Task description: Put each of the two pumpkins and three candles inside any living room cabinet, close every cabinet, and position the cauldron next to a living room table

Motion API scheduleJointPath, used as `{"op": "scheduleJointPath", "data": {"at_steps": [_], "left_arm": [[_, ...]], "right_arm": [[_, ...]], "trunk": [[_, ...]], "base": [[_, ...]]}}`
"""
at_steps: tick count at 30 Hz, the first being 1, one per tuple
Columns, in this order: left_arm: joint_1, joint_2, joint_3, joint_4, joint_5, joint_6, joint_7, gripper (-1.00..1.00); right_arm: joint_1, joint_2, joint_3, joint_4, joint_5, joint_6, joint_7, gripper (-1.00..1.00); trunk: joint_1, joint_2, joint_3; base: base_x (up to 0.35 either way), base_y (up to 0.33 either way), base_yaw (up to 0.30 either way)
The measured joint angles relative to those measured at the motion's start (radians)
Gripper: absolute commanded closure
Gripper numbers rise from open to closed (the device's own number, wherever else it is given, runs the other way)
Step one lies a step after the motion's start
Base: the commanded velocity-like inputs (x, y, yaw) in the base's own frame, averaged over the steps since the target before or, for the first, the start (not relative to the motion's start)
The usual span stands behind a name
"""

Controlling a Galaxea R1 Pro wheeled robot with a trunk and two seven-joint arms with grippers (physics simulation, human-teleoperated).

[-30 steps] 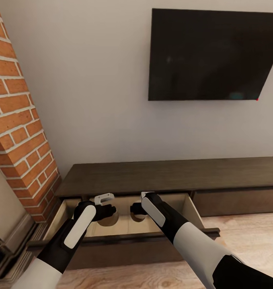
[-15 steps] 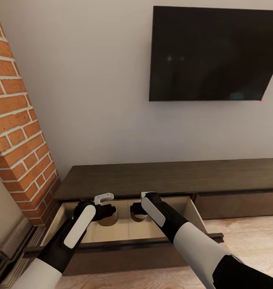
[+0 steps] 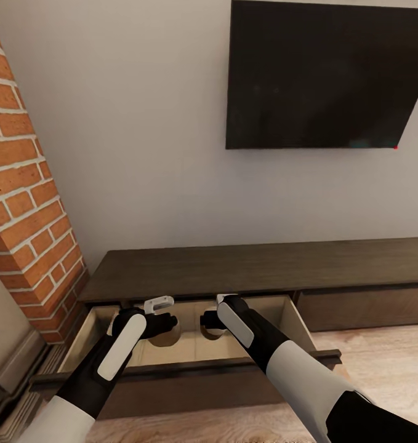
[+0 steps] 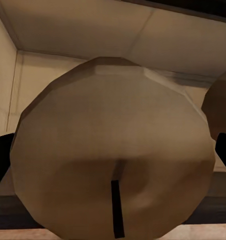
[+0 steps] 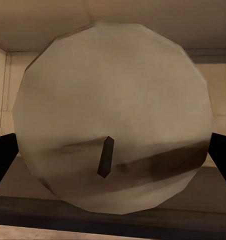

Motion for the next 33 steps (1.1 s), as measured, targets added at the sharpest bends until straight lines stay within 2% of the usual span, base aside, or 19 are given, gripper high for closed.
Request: {"op": "scheduleJointPath", "data": {"at_steps": [10,15,22,33], "left_arm": [[0.0,0.0,-0.001,0.001,0.0,0.0,0.0,1.0],[0.0,0.0,-0.001,0.001,0.0,0.0,0.0,1.0],[0.0,0.0,0.0,0.003,0.0,-0.001,-0.003,1.0],[0.0,0.0,0.0,0.003,-0.001,-0.001,-0.004,1.0]], "right_arm": [[0.0,0.001,0.0,0.0,0.0,0.0,0.0,1.0],[0.0,0.002,0.0,0.0,-0.001,0.0,0.0,1.0],[0.0,0.003,0.0,0.0,0.0,-0.001,0.0,1.0],[0.0,0.003,0.0,0.0,0.0,-0.001,0.0,1.0]], "trunk": [[0.038,-0.07,-0.03],[0.05,-0.091,-0.04],[0.05,-0.091,-0.04],[0.05,-0.091,-0.04]], "base": [[0.0,0.0,-0.017],[0.0,0.0,0.0],[0.007,0.0,0.0],[0.147,0.0,0.0]]}}
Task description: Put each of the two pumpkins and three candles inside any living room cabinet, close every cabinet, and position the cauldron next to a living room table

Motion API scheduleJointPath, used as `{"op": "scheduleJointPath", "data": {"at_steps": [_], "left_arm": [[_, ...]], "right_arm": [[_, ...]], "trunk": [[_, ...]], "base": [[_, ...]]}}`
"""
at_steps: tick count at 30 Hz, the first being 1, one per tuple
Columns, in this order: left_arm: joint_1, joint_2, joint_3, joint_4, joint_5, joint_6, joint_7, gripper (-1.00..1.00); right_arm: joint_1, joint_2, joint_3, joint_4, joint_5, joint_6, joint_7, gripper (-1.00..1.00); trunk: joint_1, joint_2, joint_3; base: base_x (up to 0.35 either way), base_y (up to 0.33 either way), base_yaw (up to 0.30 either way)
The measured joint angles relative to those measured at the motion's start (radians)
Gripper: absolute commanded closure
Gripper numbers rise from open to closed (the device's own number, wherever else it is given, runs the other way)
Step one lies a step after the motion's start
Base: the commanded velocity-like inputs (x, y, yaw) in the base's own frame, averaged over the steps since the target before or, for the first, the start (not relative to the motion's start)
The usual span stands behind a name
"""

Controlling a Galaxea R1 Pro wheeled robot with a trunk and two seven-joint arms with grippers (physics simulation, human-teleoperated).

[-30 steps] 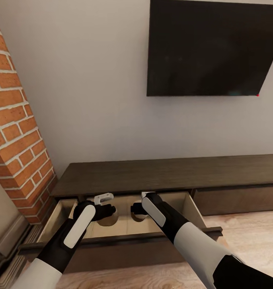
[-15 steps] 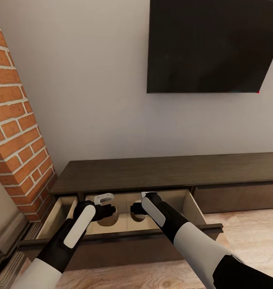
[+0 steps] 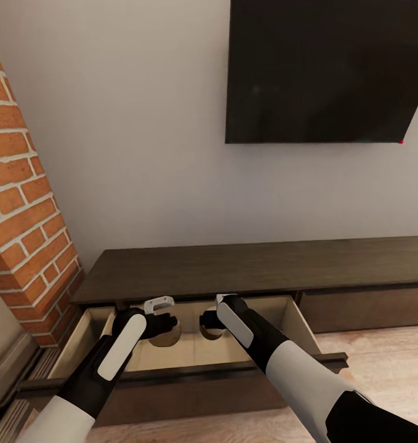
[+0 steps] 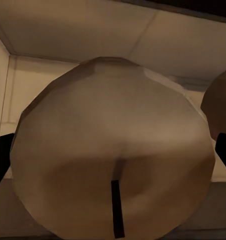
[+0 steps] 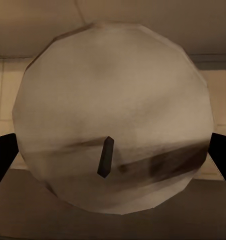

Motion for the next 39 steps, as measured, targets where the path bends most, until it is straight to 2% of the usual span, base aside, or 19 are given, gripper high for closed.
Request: {"op": "scheduleJointPath", "data": {"at_steps": [14,28,39], "left_arm": [[0.0,0.0,0.002,0.0,0.001,0.0,-0.001,1.0],[0.0,0.0,-0.006,0.0,-0.001,0.002,0.008,1.0],[0.0,0.0,0.004,0.0,0.0,0.001,0.009,1.0]], "right_arm": [[0.0,0.0,0.0,0.0,0.0,0.0,0.0,1.0],[0.0,0.002,0.001,0.0,0.0,0.002,-0.007,1.0],[0.0,0.002,0.006,0.0,0.002,-0.006,-0.008,1.0]], "trunk": [[0.0,0.0,0.0],[0.054,-0.098,-0.044],[0.059,-0.1,-0.086]], "base": [[0.046,0.0,0.0],[0.0,0.0,0.0],[0.0,0.0,0.0]]}}
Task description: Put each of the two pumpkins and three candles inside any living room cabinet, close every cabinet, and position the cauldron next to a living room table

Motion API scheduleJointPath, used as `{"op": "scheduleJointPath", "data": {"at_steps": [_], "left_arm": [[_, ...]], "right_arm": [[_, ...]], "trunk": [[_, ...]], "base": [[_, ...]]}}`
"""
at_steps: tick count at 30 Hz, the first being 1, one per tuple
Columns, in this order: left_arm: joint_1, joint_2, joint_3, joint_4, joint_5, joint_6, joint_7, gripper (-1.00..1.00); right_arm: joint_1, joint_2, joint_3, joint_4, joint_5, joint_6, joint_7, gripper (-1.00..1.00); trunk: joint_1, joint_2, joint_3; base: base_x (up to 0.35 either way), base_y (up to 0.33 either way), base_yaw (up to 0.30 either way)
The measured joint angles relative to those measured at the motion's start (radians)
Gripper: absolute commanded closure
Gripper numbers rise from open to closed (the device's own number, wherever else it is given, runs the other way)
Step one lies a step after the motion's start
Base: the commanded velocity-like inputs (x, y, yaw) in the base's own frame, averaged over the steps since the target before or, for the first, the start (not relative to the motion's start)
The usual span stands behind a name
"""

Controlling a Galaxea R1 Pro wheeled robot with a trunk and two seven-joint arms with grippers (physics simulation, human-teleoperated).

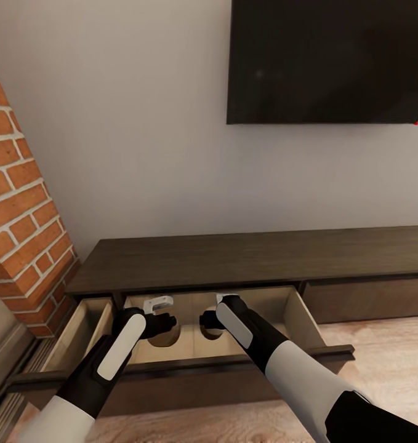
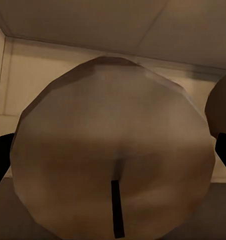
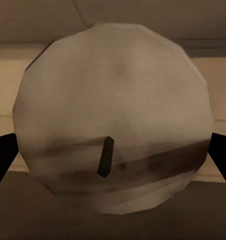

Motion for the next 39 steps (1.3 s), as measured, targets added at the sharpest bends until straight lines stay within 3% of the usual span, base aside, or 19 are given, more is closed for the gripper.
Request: {"op": "scheduleJointPath", "data": {"at_steps": [19,24,26,30,39], "left_arm": [[0.0,0.005,0.0,-0.01,0.0,0.0,-0.001,1.0],[0.0,0.007,0.001,-0.012,0.0,0.0,-0.002,1.0],[0.0,0.008,0.001,-0.012,0.0,0.0,-0.002,1.0],[0.0,0.009,0.001,-0.012,0.001,-0.001,-0.003,1.0],[0.0,0.011,0.0,-0.016,0.001,-0.001,-0.004,1.0]], "right_arm": [[0.0,0.0,0.007,0.0,0.016,-0.057,0.005,1.0],[0.0,0.0,0.013,0.0,0.013,-0.121,0.003,1.0],[0.0,0.0,0.034,0.0,0.011,-0.135,0.002,1.0],[0.0,0.0,0.057,-0.001,0.011,-0.143,-0.001,1.0],[0.0,0.0,0.06,-0.001,0.012,-0.143,-0.001,1.0]], "trunk": [[0.009,-0.004,-0.074],[0.011,-0.006,-0.093],[0.012,-0.006,-0.101],[0.012,-0.006,-0.101],[0.012,-0.006,-0.101]], "base": [[0.0,0.0,0.0],[0.0,0.0,0.0],[0.0,0.0,0.0],[0.037,0.0,0.0],[0.04,0.0,0.0]]}}
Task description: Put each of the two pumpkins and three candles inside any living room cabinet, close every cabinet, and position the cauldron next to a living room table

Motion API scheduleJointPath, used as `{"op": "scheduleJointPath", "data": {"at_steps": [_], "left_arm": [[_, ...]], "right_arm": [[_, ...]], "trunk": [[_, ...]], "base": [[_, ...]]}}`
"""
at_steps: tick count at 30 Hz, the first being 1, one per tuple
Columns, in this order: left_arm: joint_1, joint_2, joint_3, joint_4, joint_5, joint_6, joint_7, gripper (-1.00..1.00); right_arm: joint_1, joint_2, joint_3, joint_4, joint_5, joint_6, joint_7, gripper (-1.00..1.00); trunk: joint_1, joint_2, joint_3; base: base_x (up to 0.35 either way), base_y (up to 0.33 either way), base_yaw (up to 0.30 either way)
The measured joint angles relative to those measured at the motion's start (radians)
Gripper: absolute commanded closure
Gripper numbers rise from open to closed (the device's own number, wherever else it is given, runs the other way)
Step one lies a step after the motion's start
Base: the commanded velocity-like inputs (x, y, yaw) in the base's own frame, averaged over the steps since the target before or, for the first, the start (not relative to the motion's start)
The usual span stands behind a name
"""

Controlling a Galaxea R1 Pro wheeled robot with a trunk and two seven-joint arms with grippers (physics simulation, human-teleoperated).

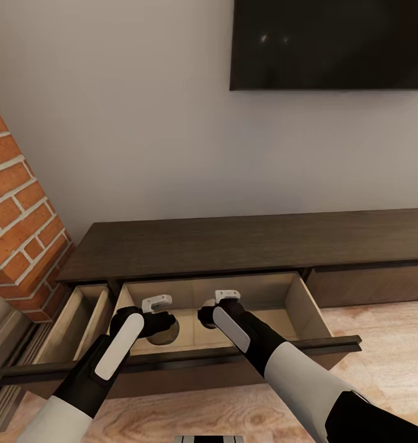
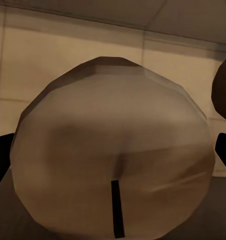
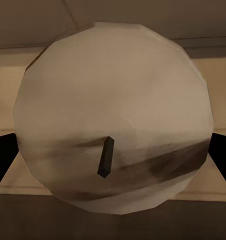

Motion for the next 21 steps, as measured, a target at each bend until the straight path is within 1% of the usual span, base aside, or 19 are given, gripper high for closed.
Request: {"op": "scheduleJointPath", "data": {"at_steps": [14,21], "left_arm": [[0.0,0.0,-0.001,0.001,0.0,0.0,0.0,1.0],[0.0,-0.001,0.0,0.001,0.0,0.0,0.0,1.0]], "right_arm": [[0.0,0.0,0.0,0.001,-0.008,0.003,0.003,1.0],[0.0,0.0,0.0,0.001,-0.008,0.005,0.005,1.0]], "trunk": [[0.0,0.0,0.0],[0.0,0.0,0.0]], "base": [[0.02,0.0,0.0],[0.086,0.0,0.0]]}}
